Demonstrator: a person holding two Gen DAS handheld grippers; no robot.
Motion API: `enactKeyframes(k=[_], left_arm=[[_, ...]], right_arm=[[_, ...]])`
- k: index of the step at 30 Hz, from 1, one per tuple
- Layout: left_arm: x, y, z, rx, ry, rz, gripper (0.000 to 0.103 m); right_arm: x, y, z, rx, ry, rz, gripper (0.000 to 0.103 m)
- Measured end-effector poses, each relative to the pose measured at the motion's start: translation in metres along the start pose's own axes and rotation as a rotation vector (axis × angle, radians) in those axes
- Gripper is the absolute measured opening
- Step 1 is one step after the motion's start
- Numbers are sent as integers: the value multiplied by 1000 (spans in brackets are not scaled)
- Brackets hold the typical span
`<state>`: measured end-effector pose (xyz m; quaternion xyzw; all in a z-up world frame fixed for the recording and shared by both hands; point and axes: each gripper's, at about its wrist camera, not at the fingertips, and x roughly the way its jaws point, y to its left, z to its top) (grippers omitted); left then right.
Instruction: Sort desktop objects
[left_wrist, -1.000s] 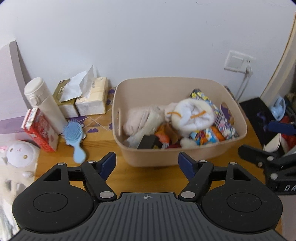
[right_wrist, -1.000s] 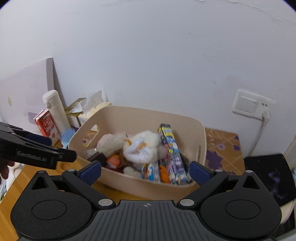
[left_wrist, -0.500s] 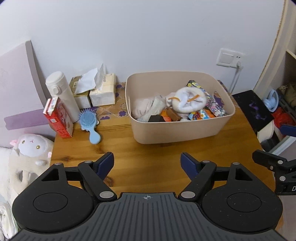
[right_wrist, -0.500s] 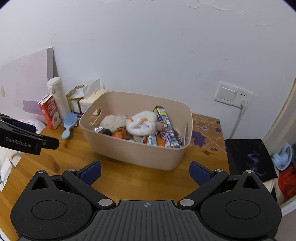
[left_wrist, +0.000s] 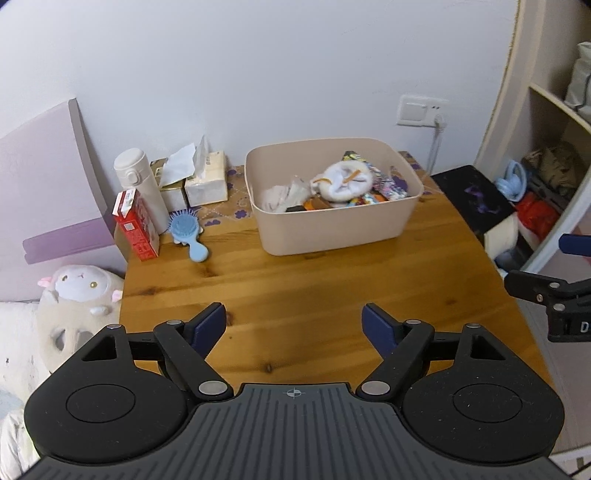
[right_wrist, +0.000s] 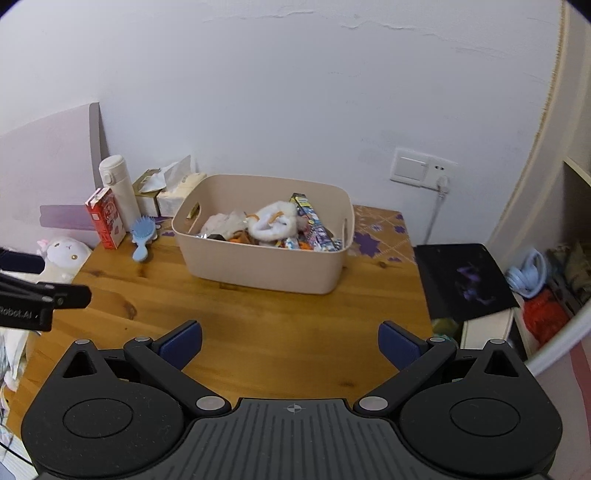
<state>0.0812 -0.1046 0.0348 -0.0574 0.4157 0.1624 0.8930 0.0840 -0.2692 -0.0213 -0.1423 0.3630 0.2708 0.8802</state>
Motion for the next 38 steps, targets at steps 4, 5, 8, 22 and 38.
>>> enactKeyframes(k=[4, 5, 8, 22, 38], left_arm=[[-28, 0, -14, 13, -20, 5, 82], [-34, 1, -17, 14, -23, 9, 82], [-50, 4, -28, 7, -26, 14, 82], [-114, 14, -58, 51, -65, 2, 82], [-125, 36, -69, 0, -21, -48, 82]], right_arm=[[-25, -1, -11, 48, -11, 18, 103], [-30, 0, -13, 60, -12, 33, 103], [-46, 6, -20, 48, -25, 15, 103], [-119, 21, -35, 51, -75, 3, 103], [-147, 29, -47, 52, -52, -61, 103]])
